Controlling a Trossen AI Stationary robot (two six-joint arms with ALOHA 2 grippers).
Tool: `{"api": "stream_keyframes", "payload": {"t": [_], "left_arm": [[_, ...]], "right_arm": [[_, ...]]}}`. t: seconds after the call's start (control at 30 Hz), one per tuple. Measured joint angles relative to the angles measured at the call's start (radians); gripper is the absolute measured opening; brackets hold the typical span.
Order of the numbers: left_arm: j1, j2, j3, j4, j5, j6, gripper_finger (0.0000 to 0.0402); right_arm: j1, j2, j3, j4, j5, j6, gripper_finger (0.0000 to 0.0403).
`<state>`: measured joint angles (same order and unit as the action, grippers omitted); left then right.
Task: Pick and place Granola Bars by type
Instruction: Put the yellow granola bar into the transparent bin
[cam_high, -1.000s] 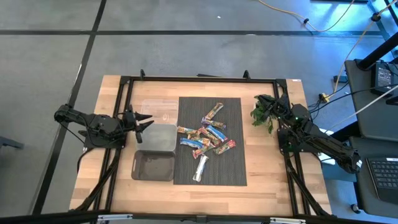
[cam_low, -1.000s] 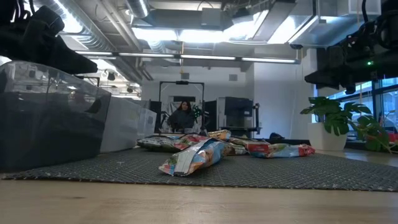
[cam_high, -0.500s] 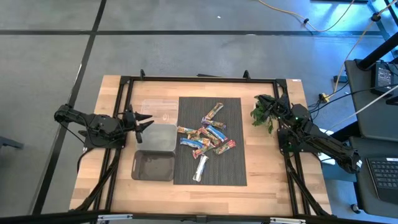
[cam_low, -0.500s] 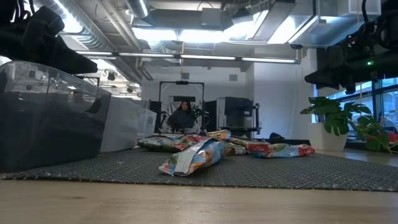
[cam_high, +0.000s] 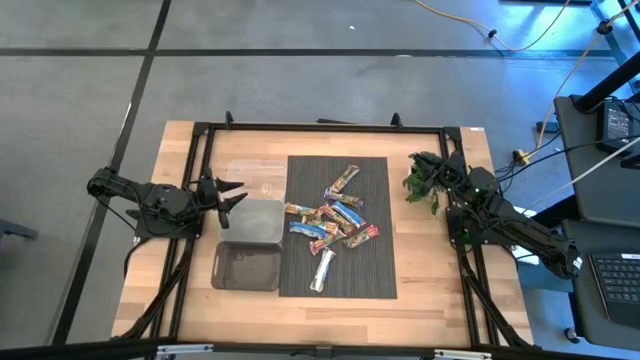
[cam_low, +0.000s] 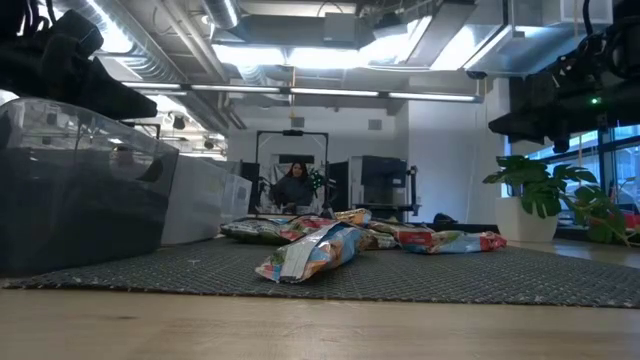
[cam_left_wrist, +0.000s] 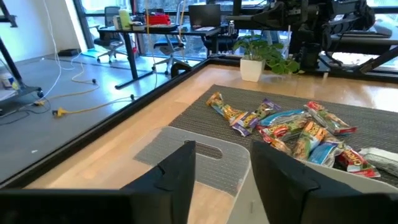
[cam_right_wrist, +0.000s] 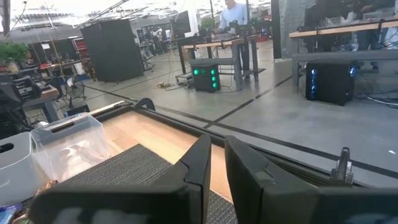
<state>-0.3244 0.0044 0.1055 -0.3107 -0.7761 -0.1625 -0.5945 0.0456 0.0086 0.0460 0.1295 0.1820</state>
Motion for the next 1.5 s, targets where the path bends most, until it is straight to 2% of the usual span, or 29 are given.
{"api": "stream_keyframes", "payload": {"t": [0.3,0.67,0.77,0.93,1.07,1.2,1.33,1.5], "left_arm": [[0.0,0.0,0.0,0.0,0.014,-0.001,0.0228],[0.0,0.0,0.0,0.008,0.033,-0.052,0.0231],[0.0,0.0,-0.001,0.11,0.018,-0.016,0.0232],[0.0,0.033,0.0,0.326,0.061,0.152,0.0224],[0.019,0.137,0.04,0.348,0.064,0.171,0.0212],[0.072,0.31,0.121,0.347,0.113,0.144,0.0199],[0.154,0.53,0.247,0.344,0.221,0.156,0.0192],[0.286,0.818,0.451,0.263,0.456,0.212,0.0191]], "right_arm": [[0.0,0.0,0.0,-0.003,0.0,-0.004,0.0052],[0.0,0.0,0.0,-0.004,0.0,-0.009,0.0052],[0.0,0.0,0.0,-0.003,0.0,-0.009,0.0052],[0.0,0.0,0.0,-0.003,0.0,-0.008,0.0052],[0.0,0.0,0.0,-0.003,0.001,-0.008,0.0052],[0.0,0.0,0.0,-0.002,0.001,-0.007,0.0052],[0.0,0.0,0.0,-0.002,0.001,-0.006,0.0052],[0.0,0.0,0.0,-0.002,0.001,-0.006,0.0052]]}}
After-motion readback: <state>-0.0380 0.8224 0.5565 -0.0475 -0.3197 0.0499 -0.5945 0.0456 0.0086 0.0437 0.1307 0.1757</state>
